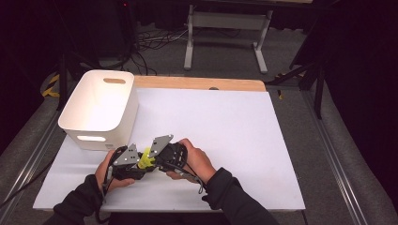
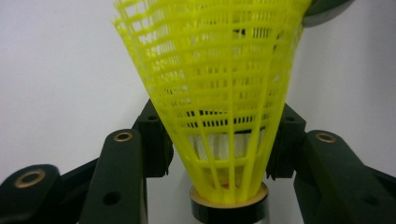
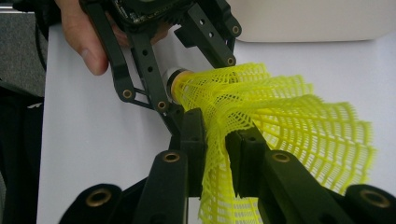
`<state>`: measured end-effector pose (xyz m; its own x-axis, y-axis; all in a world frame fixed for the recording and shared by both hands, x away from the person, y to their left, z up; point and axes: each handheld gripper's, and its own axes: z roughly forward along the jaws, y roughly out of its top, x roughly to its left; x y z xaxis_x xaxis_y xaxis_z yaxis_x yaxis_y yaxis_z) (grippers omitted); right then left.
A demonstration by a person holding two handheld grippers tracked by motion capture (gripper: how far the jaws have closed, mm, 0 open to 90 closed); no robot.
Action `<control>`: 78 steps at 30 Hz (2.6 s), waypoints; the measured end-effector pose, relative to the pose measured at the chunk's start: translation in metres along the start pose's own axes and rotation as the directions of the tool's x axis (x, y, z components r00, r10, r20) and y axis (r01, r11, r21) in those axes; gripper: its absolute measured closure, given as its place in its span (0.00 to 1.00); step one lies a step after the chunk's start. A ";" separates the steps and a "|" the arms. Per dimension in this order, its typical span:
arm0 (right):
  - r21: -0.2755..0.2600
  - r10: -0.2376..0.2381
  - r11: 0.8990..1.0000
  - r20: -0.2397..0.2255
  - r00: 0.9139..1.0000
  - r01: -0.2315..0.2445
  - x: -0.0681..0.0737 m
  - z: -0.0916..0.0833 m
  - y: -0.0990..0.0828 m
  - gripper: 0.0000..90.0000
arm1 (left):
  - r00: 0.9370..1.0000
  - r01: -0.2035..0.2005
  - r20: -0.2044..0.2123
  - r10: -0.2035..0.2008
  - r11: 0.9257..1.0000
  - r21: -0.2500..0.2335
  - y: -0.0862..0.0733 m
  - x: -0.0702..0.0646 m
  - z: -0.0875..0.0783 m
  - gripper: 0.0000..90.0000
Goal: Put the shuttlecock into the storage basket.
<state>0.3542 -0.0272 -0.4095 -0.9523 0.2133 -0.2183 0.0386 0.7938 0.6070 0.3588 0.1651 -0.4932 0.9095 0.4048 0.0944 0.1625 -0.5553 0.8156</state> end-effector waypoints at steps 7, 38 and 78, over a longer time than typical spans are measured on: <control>-0.045 0.018 0.999 -0.018 1.000 -0.019 -0.001 -0.007 0.004 0.79 | 0.999 -0.008 -0.033 0.006 0.998 -0.069 0.004 0.000 -0.003 0.60; -0.127 -0.017 0.992 0.054 0.998 0.024 0.013 -0.052 0.019 0.48 | 1.000 -0.011 -0.023 0.006 0.974 -0.225 0.009 -0.012 -0.008 0.62; -0.346 0.163 0.935 0.242 0.956 -0.072 0.003 -0.104 -0.060 0.27 | 0.999 -0.002 -0.040 -0.008 0.968 -0.253 0.007 -0.011 -0.016 0.62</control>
<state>0.3179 -0.1331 -0.3671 -0.8312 0.4714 -0.2947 -0.0002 0.5298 0.8481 0.3442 0.1687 -0.4794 0.8922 0.4380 0.1106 0.0585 -0.3548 0.9331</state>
